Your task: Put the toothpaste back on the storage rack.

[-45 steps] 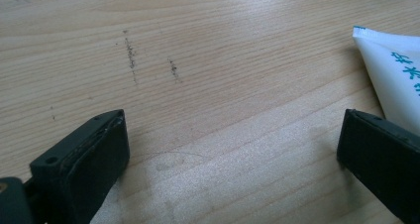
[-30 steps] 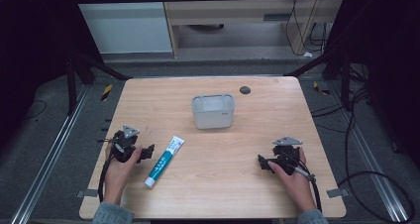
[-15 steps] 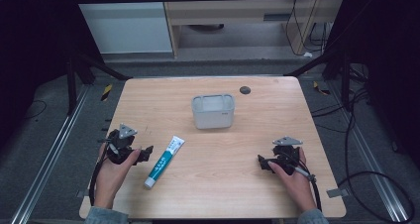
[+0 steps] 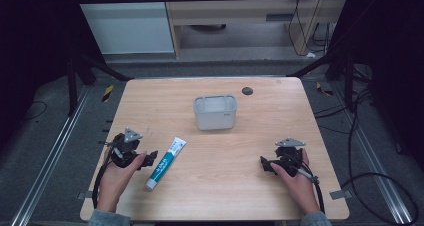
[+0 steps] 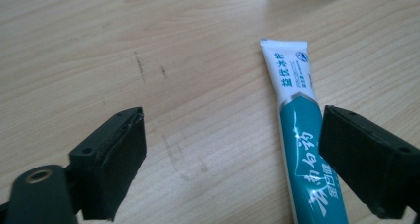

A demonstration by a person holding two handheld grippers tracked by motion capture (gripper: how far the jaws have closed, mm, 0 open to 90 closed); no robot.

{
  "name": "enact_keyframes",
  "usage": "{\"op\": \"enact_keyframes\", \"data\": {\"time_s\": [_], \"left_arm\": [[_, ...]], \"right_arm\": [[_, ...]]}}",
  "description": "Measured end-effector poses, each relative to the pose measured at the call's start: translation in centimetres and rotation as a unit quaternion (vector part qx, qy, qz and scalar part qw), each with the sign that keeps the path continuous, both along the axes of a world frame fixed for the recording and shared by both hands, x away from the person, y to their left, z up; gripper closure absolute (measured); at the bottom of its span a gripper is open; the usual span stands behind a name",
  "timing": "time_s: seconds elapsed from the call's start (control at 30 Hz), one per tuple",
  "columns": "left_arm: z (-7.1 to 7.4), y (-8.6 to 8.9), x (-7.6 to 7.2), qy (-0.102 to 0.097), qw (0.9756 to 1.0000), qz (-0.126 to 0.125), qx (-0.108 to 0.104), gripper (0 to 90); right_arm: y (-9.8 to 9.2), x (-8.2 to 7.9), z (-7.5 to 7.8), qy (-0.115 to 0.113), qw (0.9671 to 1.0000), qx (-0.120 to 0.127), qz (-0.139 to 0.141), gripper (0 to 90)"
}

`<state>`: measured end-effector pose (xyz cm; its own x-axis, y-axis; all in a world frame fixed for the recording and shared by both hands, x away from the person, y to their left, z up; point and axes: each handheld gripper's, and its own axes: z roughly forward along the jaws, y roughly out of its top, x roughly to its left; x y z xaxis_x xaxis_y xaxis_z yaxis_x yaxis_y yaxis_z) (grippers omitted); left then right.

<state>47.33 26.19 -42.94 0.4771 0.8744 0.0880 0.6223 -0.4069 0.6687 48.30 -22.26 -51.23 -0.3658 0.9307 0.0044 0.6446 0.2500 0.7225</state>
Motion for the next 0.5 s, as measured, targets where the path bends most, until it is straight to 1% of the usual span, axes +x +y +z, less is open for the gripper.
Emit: {"op": "enact_keyframes", "data": {"time_s": [0.07,0.13,0.2,0.3,0.33,0.37,0.43,0.5], "left_arm": [[0.1,-0.4,-0.1,-0.003,1.0,-0.002,0.006,8.3],[0.2,-0.8,-0.1,-0.005,0.9999,-0.009,0.005,8.3],[0.4,-1.1,-0.2,-0.006,0.9999,-0.009,0.006,8.5],[0.5,-1.3,-0.3,-0.005,0.9999,-0.012,-0.002,8.6],[0.5,-1.4,-0.3,-0.004,0.9998,-0.015,-0.009,8.6],[0.5,-1.4,-0.3,-0.002,0.9996,-0.019,-0.02,8.4],[0.5,-1.5,-0.3,0.001,0.9991,-0.025,-0.033,7.7],[0.2,-1.8,-0.2,0.005,0.9992,-0.027,-0.028,7.6]], "right_arm": [[0.0,0.0,0.0,0.0,1.0,0.0,0.0,0.5],[0.0,0.0,0.0,0.0,1.0,0.0,0.0,0.5],[0.0,0.0,0.0,0.0,1.0,0.0,0.0,0.5],[0.0,0.0,0.0,0.0,1.0,0.0,0.0,0.4],[0.0,0.0,0.0,0.0,1.0,0.0,0.0,0.4],[0.0,0.0,0.0,0.0,1.0,-0.001,0.0,0.4],[0.0,0.0,0.0,0.0,1.0,0.0,0.0,0.4],[0.0,0.0,0.0,0.0,1.0,0.0,0.0,0.4]]}}
